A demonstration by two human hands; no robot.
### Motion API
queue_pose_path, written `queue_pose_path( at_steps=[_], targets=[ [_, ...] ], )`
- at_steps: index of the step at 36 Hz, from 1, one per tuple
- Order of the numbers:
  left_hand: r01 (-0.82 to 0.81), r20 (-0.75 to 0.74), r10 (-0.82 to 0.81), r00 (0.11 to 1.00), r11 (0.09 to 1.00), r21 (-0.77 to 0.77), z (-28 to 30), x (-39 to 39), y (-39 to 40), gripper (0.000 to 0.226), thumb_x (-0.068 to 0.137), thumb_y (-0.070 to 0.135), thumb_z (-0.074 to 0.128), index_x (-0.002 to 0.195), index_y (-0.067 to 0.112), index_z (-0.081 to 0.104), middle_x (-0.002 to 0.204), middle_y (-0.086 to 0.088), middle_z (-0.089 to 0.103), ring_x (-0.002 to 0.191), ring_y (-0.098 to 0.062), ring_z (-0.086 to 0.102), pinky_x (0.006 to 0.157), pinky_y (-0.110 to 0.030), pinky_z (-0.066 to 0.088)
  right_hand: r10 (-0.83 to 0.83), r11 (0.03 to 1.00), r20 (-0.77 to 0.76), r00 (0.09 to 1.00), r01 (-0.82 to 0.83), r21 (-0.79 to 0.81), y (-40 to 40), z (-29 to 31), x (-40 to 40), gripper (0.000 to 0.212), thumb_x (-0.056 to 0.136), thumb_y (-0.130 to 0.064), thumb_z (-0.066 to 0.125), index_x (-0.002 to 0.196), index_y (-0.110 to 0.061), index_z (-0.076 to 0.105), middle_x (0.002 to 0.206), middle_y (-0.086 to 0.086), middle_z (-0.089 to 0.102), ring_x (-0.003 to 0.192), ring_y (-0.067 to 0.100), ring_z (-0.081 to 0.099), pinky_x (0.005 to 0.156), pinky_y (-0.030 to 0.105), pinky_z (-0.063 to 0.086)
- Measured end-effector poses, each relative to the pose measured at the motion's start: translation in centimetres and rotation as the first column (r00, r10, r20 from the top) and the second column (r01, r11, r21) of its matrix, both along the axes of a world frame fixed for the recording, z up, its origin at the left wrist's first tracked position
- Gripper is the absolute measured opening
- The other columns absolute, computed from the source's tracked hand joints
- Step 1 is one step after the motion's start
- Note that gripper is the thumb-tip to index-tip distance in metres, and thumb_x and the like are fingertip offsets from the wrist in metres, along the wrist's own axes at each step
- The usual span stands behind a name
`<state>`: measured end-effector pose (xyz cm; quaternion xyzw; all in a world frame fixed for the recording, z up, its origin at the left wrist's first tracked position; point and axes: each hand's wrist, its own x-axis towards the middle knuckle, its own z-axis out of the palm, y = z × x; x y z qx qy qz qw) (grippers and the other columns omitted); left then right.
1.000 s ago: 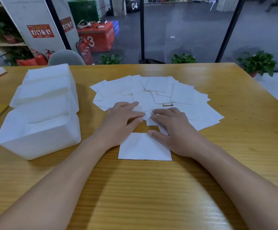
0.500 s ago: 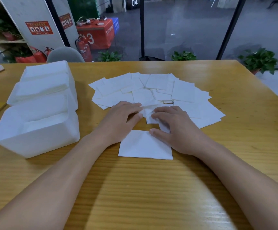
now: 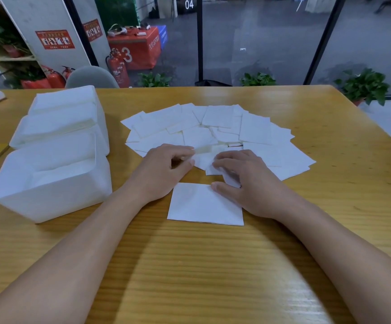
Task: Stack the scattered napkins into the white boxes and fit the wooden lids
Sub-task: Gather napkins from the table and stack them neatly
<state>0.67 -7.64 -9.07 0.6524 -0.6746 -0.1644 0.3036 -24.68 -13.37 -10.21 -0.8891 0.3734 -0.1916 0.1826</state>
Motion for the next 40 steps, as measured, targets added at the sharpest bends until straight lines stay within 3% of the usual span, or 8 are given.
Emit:
queue_pose_path(
  at_steps=[7,13,18,22,25,28,36,40],
  targets=[
    [-0.022,0.014,0.026,1.000,0.975,-0.223,0.5,-0.1,0.5,0.017,0.100,0.027,0.078,0.117,0.031,0.081,0.121,0.024,0.074,0.110,-0.002,0.067,0.087,-0.020,0.052,-0.063,0.998,0.126,0.990,0.065,-0.018,-0.2,0.8,-0.5,0.038,0.095,-0.048,0.076,0.129,-0.032,0.069,0.151,-0.017,0.054,0.144,0.004,0.042,0.112,0.023,0.037],
    [0.126,0.022,-0.124,0.992,0.961,-0.246,1.3,-1.3,1.4,0.017,0.093,0.010,0.082,0.096,0.027,0.079,0.099,0.016,0.075,0.096,-0.015,0.068,0.076,-0.035,0.053,-0.030,0.989,0.269,0.963,0.068,-0.133,0.4,2.2,0.0,0.073,0.086,-0.031,0.088,0.148,-0.030,0.048,0.144,-0.020,0.051,0.133,0.009,0.045,0.110,0.024,0.038],
    [0.163,-0.095,-0.189,0.977,0.959,-0.230,1.6,-3.0,2.2,0.027,0.091,0.018,0.086,0.107,0.027,0.067,0.097,0.013,0.072,0.101,-0.016,0.069,0.086,-0.027,0.050,0.033,0.943,0.164,0.986,0.023,-0.331,0.7,1.1,1.5,0.035,0.092,-0.018,0.080,0.125,-0.026,0.073,0.105,-0.015,0.072,0.099,0.014,0.054,0.094,0.038,0.040],
    [0.126,-0.057,-0.134,0.989,0.985,-0.120,1.0,-2.3,1.8,0.057,0.086,0.030,0.091,0.130,0.039,0.056,0.119,0.021,0.068,0.126,-0.012,0.058,0.102,-0.026,0.046,-0.027,0.988,0.373,0.928,0.082,-0.133,0.9,1.4,0.6,0.014,0.099,-0.012,0.074,0.106,-0.024,0.077,0.101,-0.013,0.075,0.095,0.010,0.063,0.090,0.030,0.046],
    [0.094,0.011,-0.093,0.996,0.987,-0.130,0.3,-1.3,1.0,0.024,0.095,0.034,0.083,0.116,0.037,0.071,0.120,0.025,0.068,0.130,-0.007,0.050,0.107,-0.026,0.042,-0.099,0.994,0.508,0.855,0.056,0.099,1.3,2.2,-0.1,0.013,0.100,-0.013,0.075,0.097,-0.026,0.077,0.100,-0.013,0.077,0.098,0.008,0.066,0.082,0.014,0.045],
    [0.056,-0.009,-0.058,0.998,0.983,-0.177,0.4,-0.7,0.8,0.004,0.103,0.032,0.074,0.104,0.035,0.077,0.113,0.026,0.071,0.127,-0.005,0.052,0.101,-0.016,0.038,-0.114,0.985,0.535,0.837,0.024,0.173,1.2,2.3,-0.4,0.012,0.100,-0.014,0.075,0.095,-0.025,0.076,0.097,-0.009,0.077,0.094,0.014,0.070,0.087,0.036,0.056],
    [-0.033,-0.260,-0.023,0.965,0.977,-0.211,2.5,-1.1,2.4,0.009,0.103,0.031,0.075,0.108,0.029,0.082,0.099,0.023,0.077,0.092,-0.001,0.068,0.077,-0.010,0.044,-0.118,0.972,0.527,0.842,-0.010,0.234,1.5,3.3,-1.0,0.021,0.098,-0.023,0.079,0.116,-0.030,0.070,0.074,-0.006,0.065,0.072,0.022,0.067,0.075,0.042,0.059],
    [0.049,-0.292,-0.088,0.952,0.989,-0.139,3.0,-1.3,2.7,0.006,0.101,0.033,0.077,0.104,0.035,0.083,0.082,0.012,0.075,0.065,-0.012,0.057,0.063,-0.026,0.044,-0.131,0.961,0.506,0.852,-0.017,0.276,1.6,4.1,-1.0,0.011,0.103,-0.025,0.074,0.112,-0.031,0.073,0.075,0.008,0.066,0.059,0.022,0.055,0.059,0.035,0.052]
  ],
)
